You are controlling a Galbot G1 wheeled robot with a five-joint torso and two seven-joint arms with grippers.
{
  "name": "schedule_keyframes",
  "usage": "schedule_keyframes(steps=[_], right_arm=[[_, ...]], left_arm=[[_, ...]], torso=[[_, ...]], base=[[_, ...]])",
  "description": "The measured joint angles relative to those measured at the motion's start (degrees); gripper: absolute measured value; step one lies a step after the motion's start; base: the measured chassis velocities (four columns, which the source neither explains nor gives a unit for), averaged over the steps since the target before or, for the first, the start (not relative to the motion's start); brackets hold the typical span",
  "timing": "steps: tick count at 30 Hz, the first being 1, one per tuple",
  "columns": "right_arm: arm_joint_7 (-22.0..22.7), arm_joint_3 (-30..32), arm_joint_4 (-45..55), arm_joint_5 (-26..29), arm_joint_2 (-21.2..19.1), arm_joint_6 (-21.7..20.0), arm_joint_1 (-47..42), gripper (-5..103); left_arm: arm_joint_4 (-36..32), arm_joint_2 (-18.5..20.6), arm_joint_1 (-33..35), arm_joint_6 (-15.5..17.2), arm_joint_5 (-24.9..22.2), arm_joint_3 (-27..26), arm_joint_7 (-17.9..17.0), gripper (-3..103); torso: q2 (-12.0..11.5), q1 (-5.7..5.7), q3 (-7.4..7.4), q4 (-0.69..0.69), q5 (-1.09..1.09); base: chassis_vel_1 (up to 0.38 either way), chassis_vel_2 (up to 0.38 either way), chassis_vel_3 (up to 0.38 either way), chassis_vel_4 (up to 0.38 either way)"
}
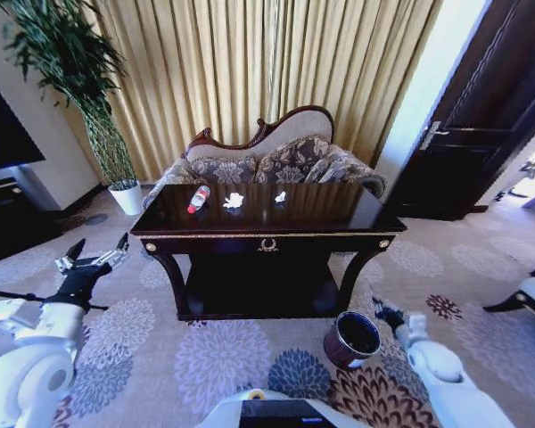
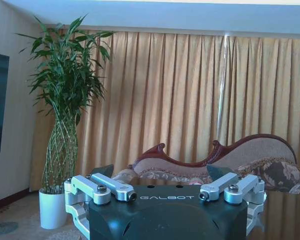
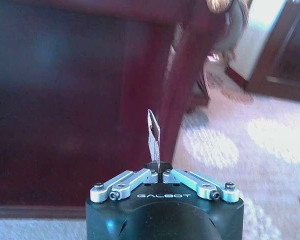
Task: Move to the front of the table and place the trash on the table into the trash bin.
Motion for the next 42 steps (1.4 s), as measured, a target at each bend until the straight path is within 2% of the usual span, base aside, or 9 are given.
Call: schedule_keyframes(steps=[8,15,20,22,23,26,29,38,42], right_arm=[[2.78,-3.04,-19.03,-3.28,3.3,4.63,9.56,0],[3.01,-2.87,-22.4,-5.84,4.82,5.1,10.41,-2],[3.96,-2.8,-22.27,-6.18,5.22,5.76,10.17,19],[4.3,-2.86,-22.14,-5.77,5.23,5.77,10.17,19],[4.84,-2.99,-21.91,-5.35,5.29,5.78,10.14,30],[5.06,-3.03,-21.67,-5.25,5.37,5.77,9.99,35],[5.11,-3.03,-21.56,-5.16,5.33,5.77,9.77,51],[5.12,-2.82,-21.29,-4.63,4.74,5.71,9.42,84],[5.12,-2.81,-21.19,-4.32,4.56,5.69,9.24,94]], left_arm=[[-1.11,-0.68,0.61,-0.01,0.1,-0.03,-0.02,100],[-1.3,-0.68,0.99,-0.01,0.04,-0.71,-0.03,100],[-1.39,-0.76,1.27,-0.03,0.02,-0.76,-0.02,100],[-1.4,-0.76,1.28,-0.03,0.01,-0.76,-0.02,100],[-1.37,-0.73,1.27,-0.05,0.01,-0.77,-0.02,100],[-1.08,-0.64,1.22,-0.17,0.01,-0.94,-0.02,100],[-0.8,-0.55,1.21,-0.2,-0.04,-1.39,-0.02,100],[-0.69,-0.43,1.07,-0.23,-0.12,-1.32,0.03,100],[-0.59,-0.4,1.11,-0.24,-0.12,-1.3,0.06,100]], torso=[[0.0,0.0,0.0,0.0,0.0],[0.0,0.0,0.0,-0.02,0.0],[0.0,0.0,0.0,-0.02,-0.01],[0.01,0.0,0.0,-0.02,-0.01],[0.0,0.0,0.0,-0.01,-0.01],[0.0,0.0,0.0,-0.01,-0.01],[0.0,0.0,0.0,-0.01,-0.01],[0.0,0.0,0.0,-0.01,-0.01],[0.0,0.0,0.0,-0.02,-0.01]], base=[[0.0,0.0,0.0,0.0],[0.0,0.0,0.0,0.0],[0.0,0.0,0.0,0.0],[0.0,0.0,0.0,0.0],[0.0,0.0,0.0,0.0],[0.0,0.0,0.0,0.0],[0.0,0.0,0.0,0.0],[0.0,0.0,0.0,0.0],[0.0,0.0,0.0,0.0]])
